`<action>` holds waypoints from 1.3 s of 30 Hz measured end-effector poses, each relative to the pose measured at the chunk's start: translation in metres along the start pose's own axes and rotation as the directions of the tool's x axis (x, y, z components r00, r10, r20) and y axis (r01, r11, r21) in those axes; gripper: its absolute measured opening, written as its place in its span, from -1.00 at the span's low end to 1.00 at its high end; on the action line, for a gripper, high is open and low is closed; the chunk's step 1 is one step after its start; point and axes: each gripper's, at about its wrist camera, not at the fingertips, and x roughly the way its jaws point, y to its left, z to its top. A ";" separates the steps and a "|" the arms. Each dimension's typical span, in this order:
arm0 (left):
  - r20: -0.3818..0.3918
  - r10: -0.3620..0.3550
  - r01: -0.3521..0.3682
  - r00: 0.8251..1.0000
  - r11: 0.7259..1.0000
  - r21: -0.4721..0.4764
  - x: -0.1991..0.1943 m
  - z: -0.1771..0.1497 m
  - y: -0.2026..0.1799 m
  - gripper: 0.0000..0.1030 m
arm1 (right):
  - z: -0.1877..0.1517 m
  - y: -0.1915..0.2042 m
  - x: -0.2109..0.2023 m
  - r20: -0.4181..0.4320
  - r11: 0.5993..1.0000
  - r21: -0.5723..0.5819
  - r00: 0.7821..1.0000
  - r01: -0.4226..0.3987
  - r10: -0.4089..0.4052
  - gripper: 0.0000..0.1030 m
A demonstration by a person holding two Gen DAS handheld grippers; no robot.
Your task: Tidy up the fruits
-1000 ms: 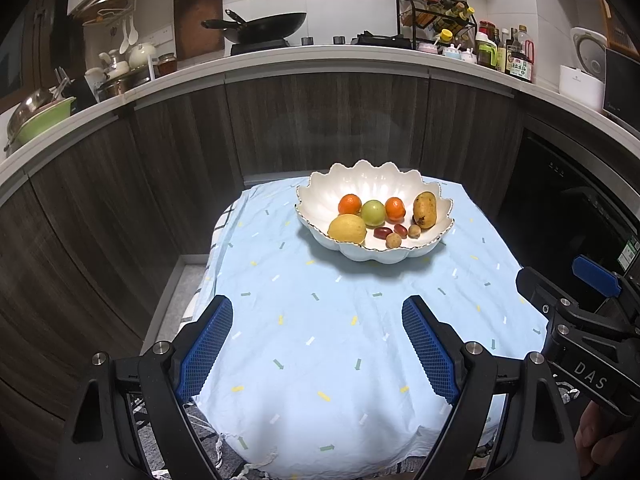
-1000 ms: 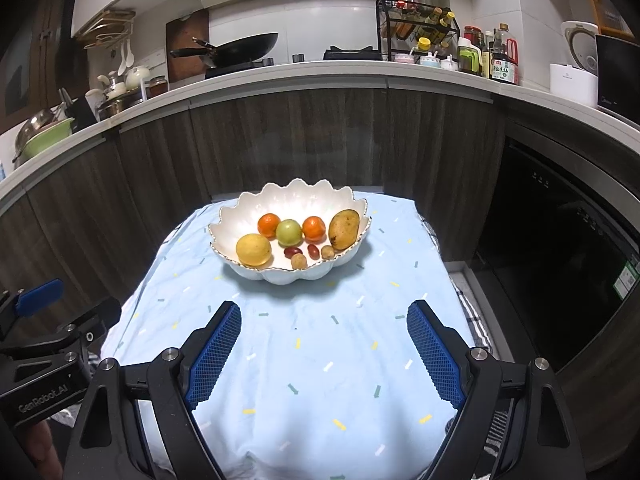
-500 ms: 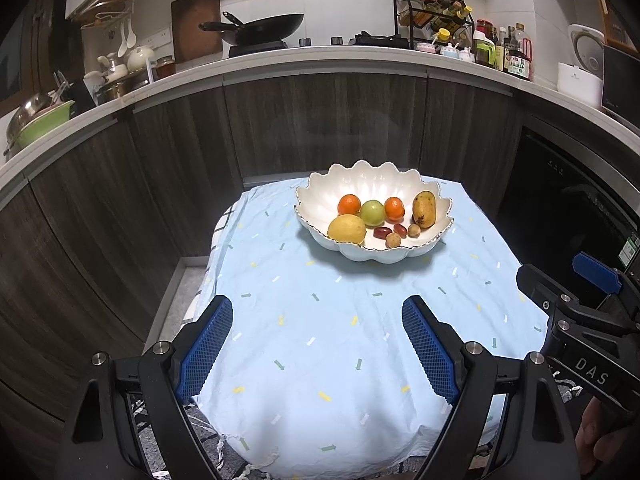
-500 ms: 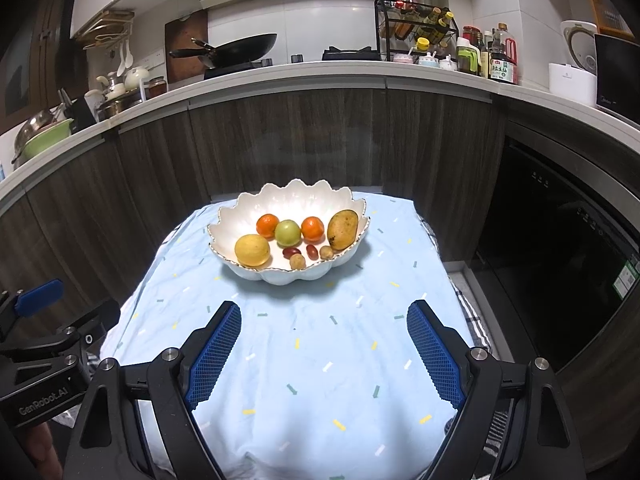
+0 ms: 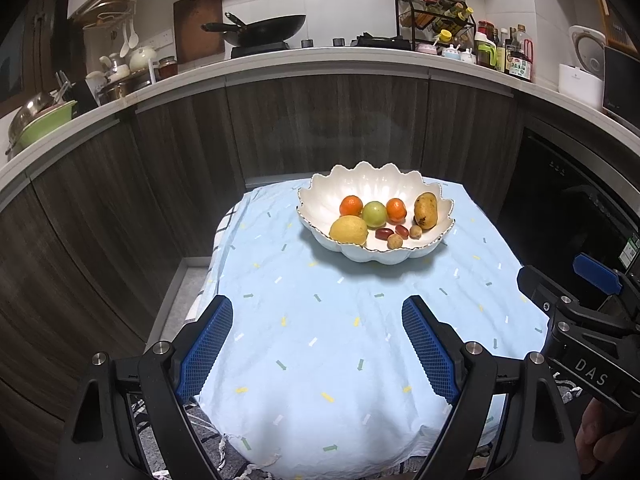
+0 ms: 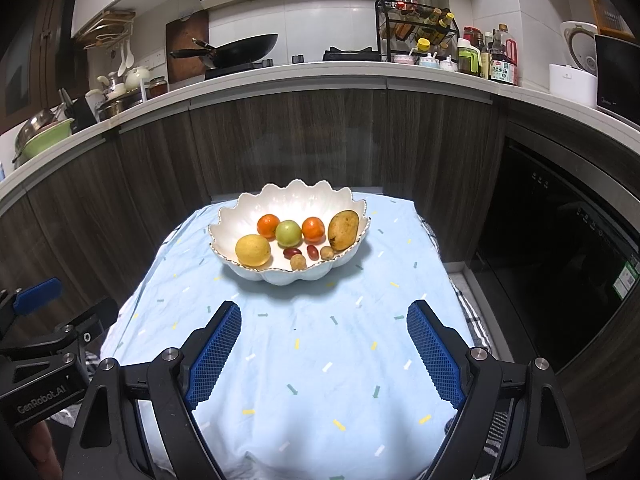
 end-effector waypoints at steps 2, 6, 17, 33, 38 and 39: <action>0.000 0.000 0.000 1.000 1.000 0.001 0.000 0.000 0.000 0.69 | 0.000 0.000 0.000 -0.002 1.000 0.000 1.000 -0.002 0.002 0.67; 0.000 0.000 0.000 1.000 1.000 0.001 0.000 0.000 0.000 0.69 | 0.000 0.000 0.000 -0.003 1.000 0.001 1.000 -0.002 0.002 0.67; -0.001 -0.005 0.005 1.000 1.000 0.002 0.000 0.000 0.000 0.69 | 0.000 0.000 0.000 -0.001 1.000 0.001 1.000 -0.003 0.003 0.67; -0.005 -0.009 0.009 1.000 1.000 0.002 0.000 -0.001 0.001 0.69 | 0.000 0.000 0.000 0.000 1.000 0.001 1.000 -0.002 0.002 0.67; -0.006 -0.008 0.008 1.000 1.000 0.002 0.000 -0.001 0.001 0.69 | 0.000 0.000 0.000 -0.001 1.000 0.000 1.000 -0.001 0.001 0.67; -0.007 -0.007 0.007 1.000 1.000 0.003 0.001 -0.001 0.001 0.69 | -0.001 0.000 0.000 -0.001 1.000 0.000 1.000 -0.002 0.002 0.67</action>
